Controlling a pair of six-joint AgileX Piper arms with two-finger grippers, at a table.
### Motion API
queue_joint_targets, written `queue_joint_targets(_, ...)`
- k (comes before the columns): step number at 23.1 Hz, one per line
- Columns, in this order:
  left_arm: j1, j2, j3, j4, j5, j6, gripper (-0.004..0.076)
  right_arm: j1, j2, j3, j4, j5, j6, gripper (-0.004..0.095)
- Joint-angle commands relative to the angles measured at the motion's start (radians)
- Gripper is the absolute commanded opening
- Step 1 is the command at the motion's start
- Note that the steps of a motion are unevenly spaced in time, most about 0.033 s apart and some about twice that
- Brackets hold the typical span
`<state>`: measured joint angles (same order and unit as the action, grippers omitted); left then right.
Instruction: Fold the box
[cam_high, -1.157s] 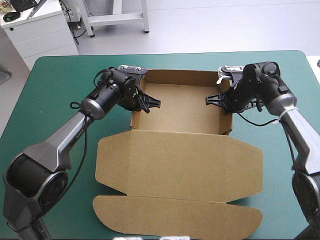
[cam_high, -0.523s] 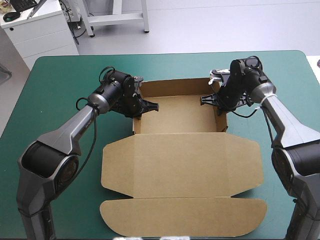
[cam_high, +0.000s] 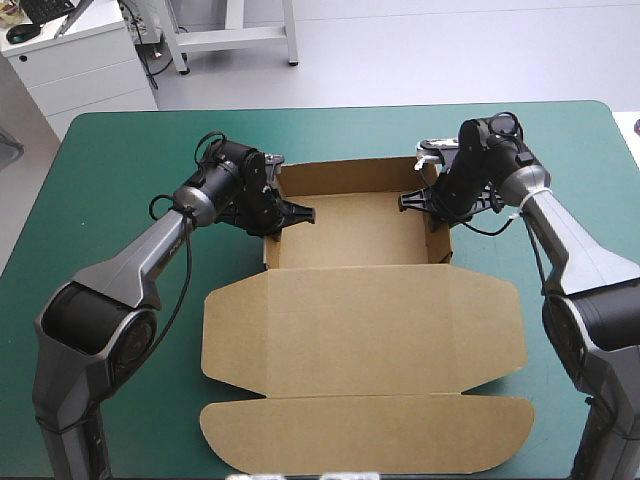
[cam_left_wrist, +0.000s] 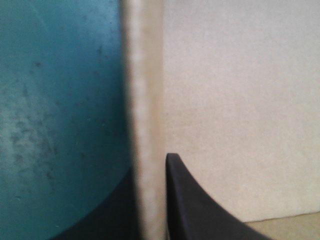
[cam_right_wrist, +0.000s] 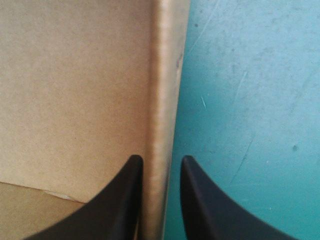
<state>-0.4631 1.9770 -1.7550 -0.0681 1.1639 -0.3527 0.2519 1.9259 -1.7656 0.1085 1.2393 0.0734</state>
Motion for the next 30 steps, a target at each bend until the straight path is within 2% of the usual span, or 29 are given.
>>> queue_joint_targets(1, 0.004, -0.054, -0.023, 0.006, 0.022, 0.054, 0.0176, -0.010, -0.056, -0.034, -0.032, 0.002, -0.016, 0.0486)
queue_joint_targets(3, 0.004, -0.054, -0.023, 0.004, 0.027, 0.073, 0.0302, -0.010, -0.056, -0.034, -0.030, 0.002, -0.014, 0.0677)
queue_joint_targets(5, 0.004, -0.054, -0.023, 0.006, 0.029, 0.073, 0.0414, -0.010, -0.056, -0.034, -0.030, 0.002, -0.007, 0.0820)
queue_joint_targets(6, 0.004, -0.054, -0.023, 0.006, 0.029, 0.073, 0.0461, -0.010, -0.056, -0.034, -0.032, 0.002, -0.002, 0.0857)
queue_joint_targets(8, 0.004, -0.054, -0.025, 0.006, 0.036, 0.073, 0.0512, -0.010, -0.056, -0.036, -0.032, -0.008, 0.009, 0.0897)
queue_joint_targets(13, 0.004, -0.054, -0.097, 0.029, 0.090, 0.073, 0.0512, -0.010, -0.056, -0.098, -0.040, -0.011, 0.007, 0.0894)
queue_joint_targets(16, 0.004, -0.054, -0.226, 0.029, 0.120, 0.073, 0.0501, -0.010, -0.058, -0.204, -0.046, 0.014, 0.009, 0.0894)
queue_joint_targets(18, 0.004, -0.067, -0.335, 0.018, 0.120, 0.075, 0.0459, -0.010, -0.074, -0.264, -0.042, 0.014, 0.009, 0.0892)
queue_joint_targets(19, 0.004, -0.083, -0.395, -0.003, 0.120, 0.088, 0.0379, -0.010, -0.101, -0.279, -0.046, 0.014, 0.009, 0.0886)
queue_joint_targets(20, 0.004, -0.092, -0.415, -0.012, 0.120, 0.102, 0.0333, -0.010, -0.113, -0.279, -0.058, 0.014, 0.007, 0.0886)
queue_joint_targets(22, 0.004, -0.154, -0.452, -0.022, 0.120, 0.176, 0.0022, -0.010, -0.197, -0.275, -0.132, 0.015, -0.018, 0.0886)
queue_joint_targets(23, 0.004, -0.179, -0.450, -0.023, 0.122, 0.212, -0.0004, -0.010, -0.218, -0.275, -0.141, 0.015, -0.023, 0.0886)
queue_joint_targets(27, 0.004, -0.342, -0.378, -0.132, 0.122, 0.260, -0.0010, -0.010, -0.329, -0.275, -0.157, 0.015, -0.046, 0.0886)
queue_joint_targets(30, -0.032, -0.508, -0.221, -0.181, 0.122, 0.332, -0.0010, -0.010, -0.359, -0.275, -0.124, 0.015, -0.062, 0.0886)
